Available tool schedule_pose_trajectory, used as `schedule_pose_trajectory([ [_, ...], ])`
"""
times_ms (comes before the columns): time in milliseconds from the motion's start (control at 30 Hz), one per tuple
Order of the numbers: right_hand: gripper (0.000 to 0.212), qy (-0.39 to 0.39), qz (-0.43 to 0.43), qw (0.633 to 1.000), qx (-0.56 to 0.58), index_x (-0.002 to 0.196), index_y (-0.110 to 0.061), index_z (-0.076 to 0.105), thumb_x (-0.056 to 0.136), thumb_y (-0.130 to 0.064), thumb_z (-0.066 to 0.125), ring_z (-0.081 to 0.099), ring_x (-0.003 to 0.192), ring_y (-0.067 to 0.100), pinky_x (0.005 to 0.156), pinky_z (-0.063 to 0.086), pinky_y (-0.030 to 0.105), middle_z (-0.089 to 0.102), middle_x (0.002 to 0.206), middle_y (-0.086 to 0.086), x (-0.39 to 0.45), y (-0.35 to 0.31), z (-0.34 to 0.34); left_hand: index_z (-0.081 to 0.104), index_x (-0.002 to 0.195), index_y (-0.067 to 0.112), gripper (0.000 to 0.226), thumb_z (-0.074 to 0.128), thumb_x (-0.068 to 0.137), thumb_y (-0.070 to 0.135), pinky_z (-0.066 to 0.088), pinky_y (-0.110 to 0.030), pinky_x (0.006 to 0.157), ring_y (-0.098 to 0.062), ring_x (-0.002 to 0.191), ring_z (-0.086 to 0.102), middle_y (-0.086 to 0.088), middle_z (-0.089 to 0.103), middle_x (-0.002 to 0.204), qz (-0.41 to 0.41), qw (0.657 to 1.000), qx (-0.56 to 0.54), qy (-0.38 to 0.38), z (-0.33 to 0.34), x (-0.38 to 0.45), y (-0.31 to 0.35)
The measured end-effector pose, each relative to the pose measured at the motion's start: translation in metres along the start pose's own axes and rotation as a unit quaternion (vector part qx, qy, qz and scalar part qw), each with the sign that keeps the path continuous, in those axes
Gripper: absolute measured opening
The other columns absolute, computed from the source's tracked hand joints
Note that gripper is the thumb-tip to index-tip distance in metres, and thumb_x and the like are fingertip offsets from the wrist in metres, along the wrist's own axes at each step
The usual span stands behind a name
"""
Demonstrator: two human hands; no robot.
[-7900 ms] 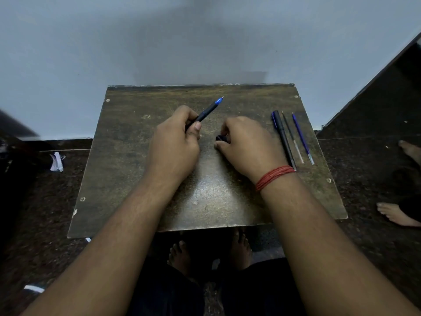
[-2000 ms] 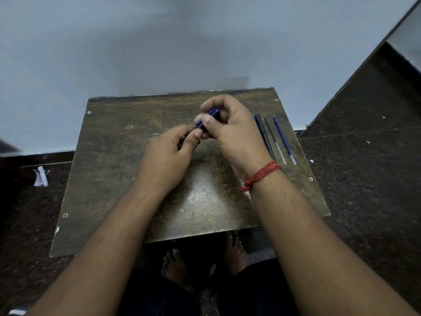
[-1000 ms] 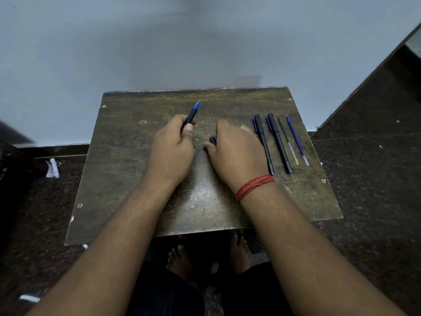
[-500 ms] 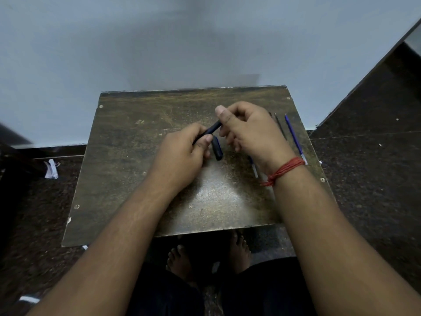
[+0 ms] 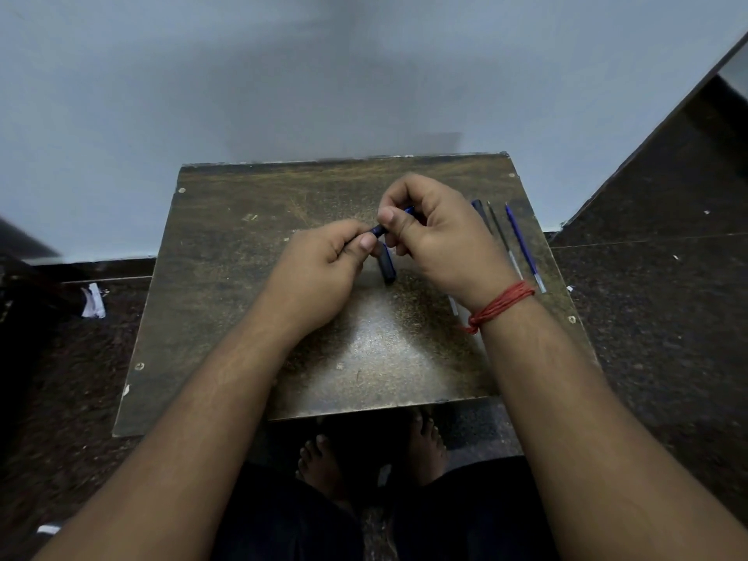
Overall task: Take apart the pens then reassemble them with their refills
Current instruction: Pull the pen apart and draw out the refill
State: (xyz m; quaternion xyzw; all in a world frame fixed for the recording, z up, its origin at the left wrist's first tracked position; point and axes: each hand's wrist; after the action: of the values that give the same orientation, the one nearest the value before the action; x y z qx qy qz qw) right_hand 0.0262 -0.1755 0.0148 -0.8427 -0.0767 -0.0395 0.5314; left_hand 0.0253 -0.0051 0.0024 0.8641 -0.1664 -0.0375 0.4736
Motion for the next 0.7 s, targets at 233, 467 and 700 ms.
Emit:
schedule_pose_trajectory([
  [233,0.009,-0.012,-0.067,0.997,-0.028,0.086,-0.017,0.060,0.094,-0.013,0.060,0.058,0.071,0.013,0.066,0.053,0.041,0.060,0.075,-0.009,0.000,0.004,-0.004,0.067,0.089,0.020,0.029,0.044,0.105,0.027,0.028,-0.021,0.047,-0.003,0.046,0.033,0.012,0.041,0.054,-0.040,0.991,-0.111,-0.070,-0.004,-0.001,-0.002],
  [467,0.003,-0.045,-0.008,0.999,-0.011,0.095,-0.022,0.060,0.097,-0.020,0.060,0.062,0.072,0.010,0.065,0.054,0.035,0.065,0.083,-0.005,0.001,0.007,-0.004,0.068,0.095,0.015,0.021,0.052,0.101,0.027,0.036,-0.019,0.053,-0.003,0.057,0.049,0.008,0.055,0.064,0.036,0.996,0.080,0.002,-0.001,0.002,-0.007],
  [700,0.020,-0.038,0.060,0.997,-0.016,0.081,-0.022,0.062,0.100,-0.025,0.058,0.056,0.048,0.008,0.045,0.040,0.015,0.063,0.059,-0.004,0.001,0.004,-0.008,0.064,0.102,0.024,0.020,0.048,0.099,0.035,0.040,-0.032,0.059,-0.017,0.073,0.057,0.008,0.063,0.080,0.072,0.970,0.229,0.031,0.002,0.001,-0.007],
])
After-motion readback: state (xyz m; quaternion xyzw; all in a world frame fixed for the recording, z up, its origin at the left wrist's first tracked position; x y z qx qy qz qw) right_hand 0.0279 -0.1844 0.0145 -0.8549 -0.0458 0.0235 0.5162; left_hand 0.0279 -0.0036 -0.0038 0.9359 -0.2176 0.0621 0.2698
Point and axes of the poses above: each hand's wrist, its own x-axis towards the middle knuckle, its own z-axis out of the palm, y = z × x
